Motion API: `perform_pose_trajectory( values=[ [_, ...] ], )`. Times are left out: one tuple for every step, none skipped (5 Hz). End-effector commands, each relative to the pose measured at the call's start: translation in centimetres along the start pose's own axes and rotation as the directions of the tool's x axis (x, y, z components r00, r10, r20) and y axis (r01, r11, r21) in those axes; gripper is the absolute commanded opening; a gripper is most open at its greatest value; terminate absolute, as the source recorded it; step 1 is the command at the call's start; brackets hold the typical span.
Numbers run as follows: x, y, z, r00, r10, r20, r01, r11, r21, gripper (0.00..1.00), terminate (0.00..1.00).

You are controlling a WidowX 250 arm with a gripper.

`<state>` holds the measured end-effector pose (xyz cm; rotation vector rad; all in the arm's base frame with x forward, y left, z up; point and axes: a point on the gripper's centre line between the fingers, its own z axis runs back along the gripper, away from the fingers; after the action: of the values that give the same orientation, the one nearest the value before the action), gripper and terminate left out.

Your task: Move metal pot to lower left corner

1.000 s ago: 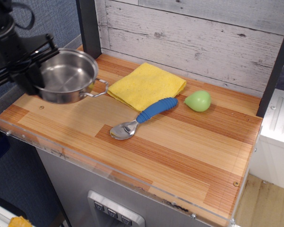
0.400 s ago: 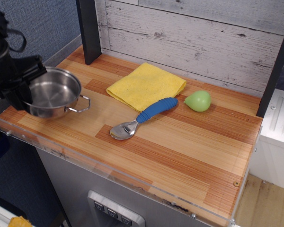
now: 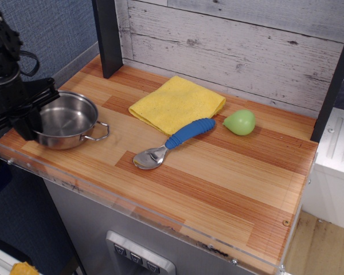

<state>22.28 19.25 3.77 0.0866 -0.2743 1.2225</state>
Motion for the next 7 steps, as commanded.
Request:
perform_pose_trajectory(
  values=[
    [0.2, -0.3, -0.3, 1.000, 0.011, 0.012, -0.011, 1.000, 0.004, 0.00, 0.00],
    [-0.4, -0.1, -0.5, 0.996, 0.088, -0.010, -0.088, 0.995, 0.038, 1.00, 0.00],
    [-0.7, -0.2, -0.4, 0.996, 0.091, -0.016, -0.089, 0.994, 0.070, 1.00, 0.00],
    [-0.7, -0.2, -0.3, 0.996, 0.089, -0.018, -0.088, 0.993, 0.074, 1.00, 0.00],
    [-0.5, -0.2, -0.3, 0.994, 0.083, -0.071, -0.079, 0.995, 0.054, 1.00, 0.00],
    [-0.1, -0.6, 1.6, 0.992, 0.074, -0.097, -0.074, 0.997, 0.008, 1.00, 0.00],
    [-0.1, -1.5, 4.4, 0.993, 0.068, -0.091, -0.073, 0.996, -0.056, 1.00, 0.00]
  ],
)
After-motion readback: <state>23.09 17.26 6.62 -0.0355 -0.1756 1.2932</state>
